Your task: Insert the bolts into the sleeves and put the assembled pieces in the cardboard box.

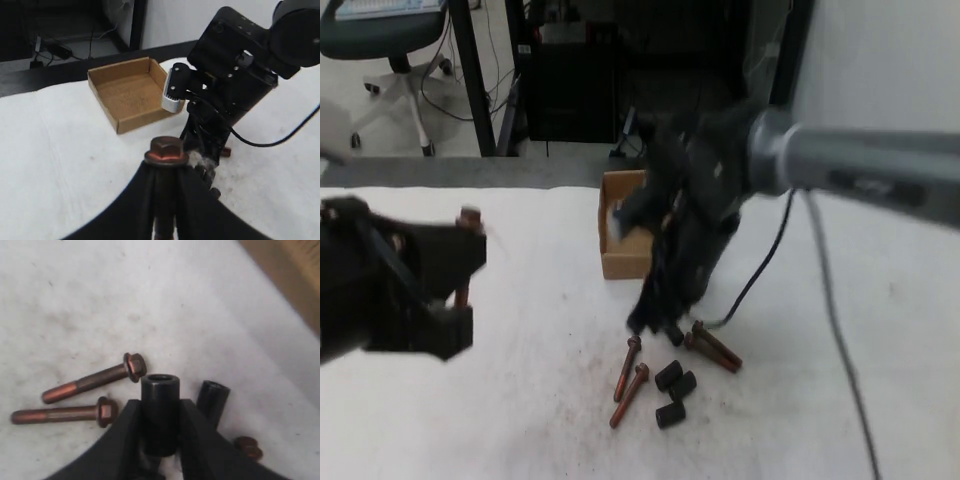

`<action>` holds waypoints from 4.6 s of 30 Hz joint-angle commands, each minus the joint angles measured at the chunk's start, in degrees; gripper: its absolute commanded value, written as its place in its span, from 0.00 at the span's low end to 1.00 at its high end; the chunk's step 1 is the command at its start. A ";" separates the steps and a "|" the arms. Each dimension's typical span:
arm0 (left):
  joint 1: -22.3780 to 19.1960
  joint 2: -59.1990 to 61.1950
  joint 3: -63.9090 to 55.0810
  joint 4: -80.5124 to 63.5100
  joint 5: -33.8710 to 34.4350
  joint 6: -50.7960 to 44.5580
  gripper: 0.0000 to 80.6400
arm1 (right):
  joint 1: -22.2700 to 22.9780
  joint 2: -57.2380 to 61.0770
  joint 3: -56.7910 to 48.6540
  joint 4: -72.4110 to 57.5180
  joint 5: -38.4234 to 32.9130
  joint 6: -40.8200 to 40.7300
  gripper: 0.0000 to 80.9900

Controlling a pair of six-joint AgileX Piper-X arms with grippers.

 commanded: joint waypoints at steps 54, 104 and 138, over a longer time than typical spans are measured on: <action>0.01 21.59 0.08 -74.76 37.81 -39.93 0.00 | 10.54 -40.66 51.60 -88.59 -15.39 31.94 0.01; 0.01 21.59 0.08 -70.16 38.52 -29.66 0.00 | 10.29 -40.46 45.39 -79.84 -18.51 29.10 0.01; 0.01 21.59 0.65 -69.64 35.85 -28.35 0.00 | 10.38 -40.20 43.97 -78.12 -21.18 27.54 0.01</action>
